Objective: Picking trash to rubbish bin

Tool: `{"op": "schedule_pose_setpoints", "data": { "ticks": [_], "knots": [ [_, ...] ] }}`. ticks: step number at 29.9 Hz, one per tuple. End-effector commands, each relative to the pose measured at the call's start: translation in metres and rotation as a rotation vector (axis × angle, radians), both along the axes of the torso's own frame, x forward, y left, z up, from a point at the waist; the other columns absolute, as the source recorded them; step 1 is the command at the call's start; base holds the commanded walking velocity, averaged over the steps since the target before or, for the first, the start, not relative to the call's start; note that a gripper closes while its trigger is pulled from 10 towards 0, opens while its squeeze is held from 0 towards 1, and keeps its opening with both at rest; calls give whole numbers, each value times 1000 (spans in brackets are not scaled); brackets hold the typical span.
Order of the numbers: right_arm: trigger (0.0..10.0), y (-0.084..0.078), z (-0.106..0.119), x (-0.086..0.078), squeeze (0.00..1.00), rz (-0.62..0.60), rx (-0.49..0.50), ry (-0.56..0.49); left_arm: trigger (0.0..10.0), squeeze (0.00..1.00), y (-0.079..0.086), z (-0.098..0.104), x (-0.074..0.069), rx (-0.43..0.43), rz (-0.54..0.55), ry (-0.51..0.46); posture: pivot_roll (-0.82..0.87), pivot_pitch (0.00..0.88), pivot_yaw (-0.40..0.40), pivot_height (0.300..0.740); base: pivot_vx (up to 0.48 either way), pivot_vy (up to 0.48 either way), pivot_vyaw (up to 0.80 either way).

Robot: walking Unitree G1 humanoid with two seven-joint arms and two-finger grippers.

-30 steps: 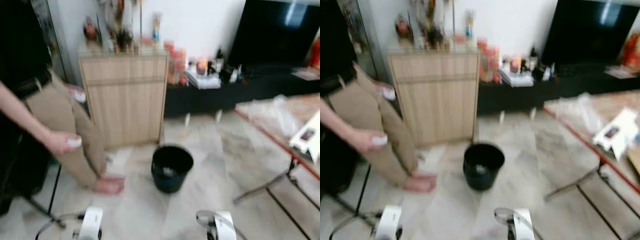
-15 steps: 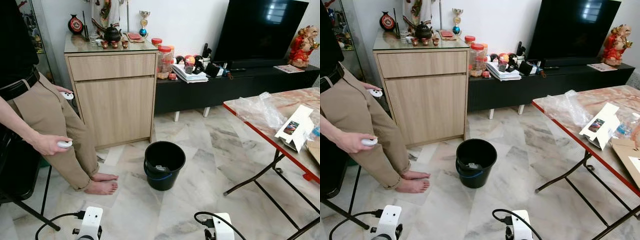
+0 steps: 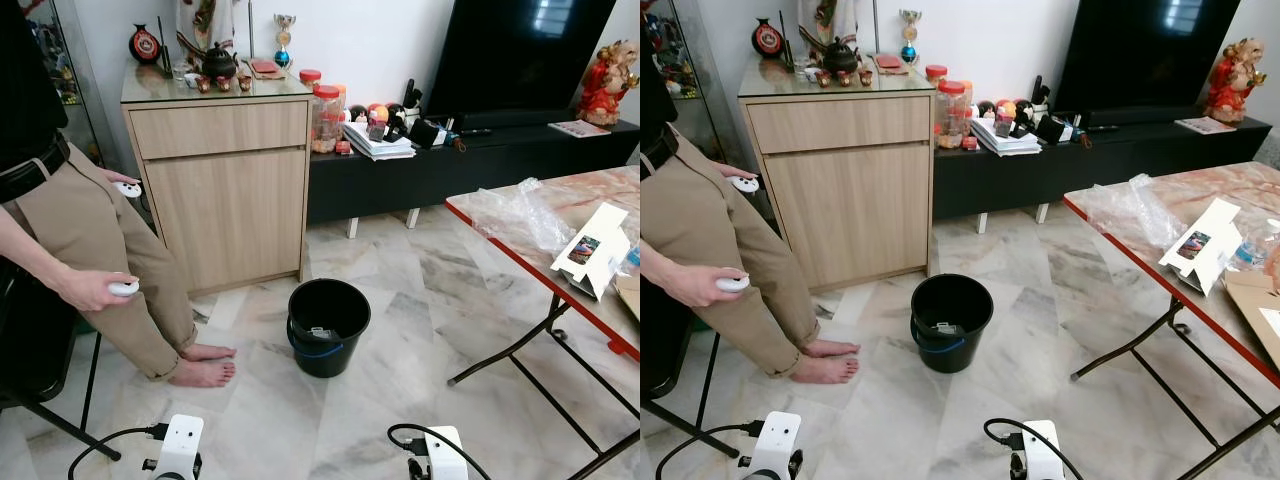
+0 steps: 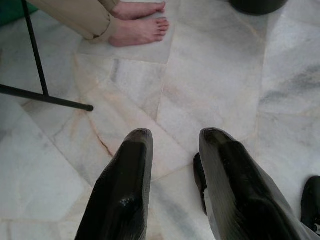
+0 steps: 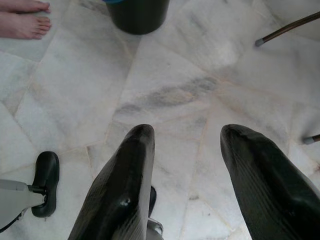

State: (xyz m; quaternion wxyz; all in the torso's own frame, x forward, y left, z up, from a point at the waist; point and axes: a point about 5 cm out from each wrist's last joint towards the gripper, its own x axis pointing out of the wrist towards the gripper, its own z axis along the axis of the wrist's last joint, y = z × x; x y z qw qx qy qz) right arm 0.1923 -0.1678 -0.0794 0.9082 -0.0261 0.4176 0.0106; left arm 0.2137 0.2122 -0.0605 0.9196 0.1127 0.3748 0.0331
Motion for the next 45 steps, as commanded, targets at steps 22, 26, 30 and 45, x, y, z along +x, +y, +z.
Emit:
{"op": "schedule_pose_setpoints", "data": {
  "ticks": [22, 26, 30, 45],
  "knots": [
    [10000, -2, 1, 2, 0, -14, -6, -6, 10000, 0, 1, -1, -2, 7, 11, 7, 140, 0, -102, 740, 233, 0, -188],
    [10000, -3, 1, 3, 0, -17, -5, -7, 10000, 0, 0, -1, -1, 6, 12, 8, 139, 0, -103, 740, 279, 0, 0],
    [10000, -3, 1, 2, 0, -24, 0, -4, 10000, 0, 0, -1, -1, 4, 13, 9, 139, 0, -103, 740, 288, 0, -142],
    [10000, -2, 0, 1, 0, -28, 8, 4, 10000, 0, 0, -2, -3, -1, 11, 13, 136, 0, -103, 740, 302, 0, -764]
  ]
}}
